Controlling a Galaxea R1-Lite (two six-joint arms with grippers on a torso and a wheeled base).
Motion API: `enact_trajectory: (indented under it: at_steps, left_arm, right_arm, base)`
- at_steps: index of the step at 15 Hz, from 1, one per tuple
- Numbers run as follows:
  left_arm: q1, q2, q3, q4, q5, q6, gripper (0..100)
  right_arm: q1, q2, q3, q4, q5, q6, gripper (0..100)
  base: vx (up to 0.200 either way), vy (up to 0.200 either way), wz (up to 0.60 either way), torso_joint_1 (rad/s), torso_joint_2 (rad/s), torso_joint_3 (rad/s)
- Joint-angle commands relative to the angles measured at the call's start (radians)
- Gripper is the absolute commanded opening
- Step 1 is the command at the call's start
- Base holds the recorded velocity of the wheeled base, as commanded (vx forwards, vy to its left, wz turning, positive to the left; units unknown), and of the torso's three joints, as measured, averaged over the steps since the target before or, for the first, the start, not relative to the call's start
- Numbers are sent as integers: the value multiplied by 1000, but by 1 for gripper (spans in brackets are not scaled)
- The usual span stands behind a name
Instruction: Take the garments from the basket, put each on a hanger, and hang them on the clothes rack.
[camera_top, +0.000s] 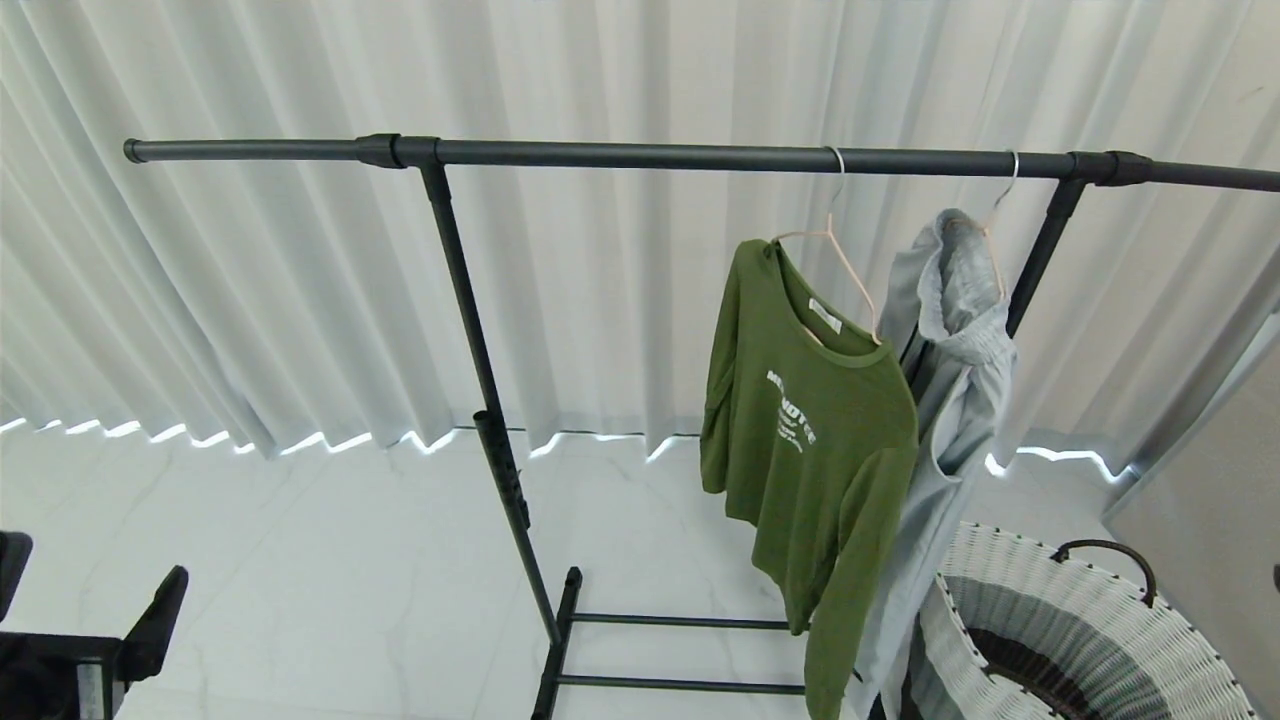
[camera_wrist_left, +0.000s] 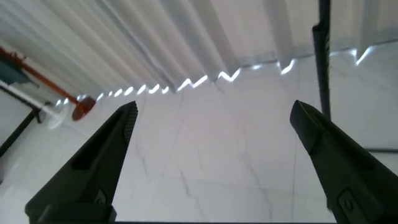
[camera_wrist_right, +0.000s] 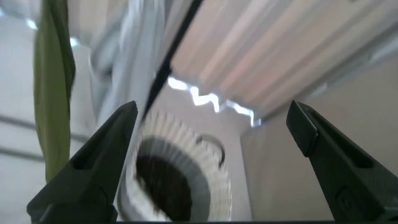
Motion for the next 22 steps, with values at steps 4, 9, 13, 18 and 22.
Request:
enact_trajectory:
  at_steps: [4, 9, 13, 18, 22]
  left_arm:
    - [13, -466, 25, 361, -41, -101, 100]
    - [13, -862, 25, 711, -102, -109, 100]
    - [13, -863, 25, 711, -99, -124, 100]
    - [-39, -869, 25, 712, -187, -147, 100]
    - [-135, -879, 25, 722, -208, -259, 100]
  right_arm:
    - [-108, -411, 212, 232, 2, 53, 100]
    - [-105, -578, 246, 302, -9, 142, 100]
    - [-105, -578, 252, 296, -9, 186, 100]
    - [-105, -579, 322, 109, 134, 208, 100]
    - [-105, -578, 322, 124, 234, 226, 100]
  base:
    - [0, 0, 0, 0, 0, 0]
    - [0, 0, 0, 0, 0, 0]
    - [0, 0, 0, 0, 0, 0]
    - [0, 0, 0, 0, 0, 0]
    - [0, 0, 0, 0, 0, 0]
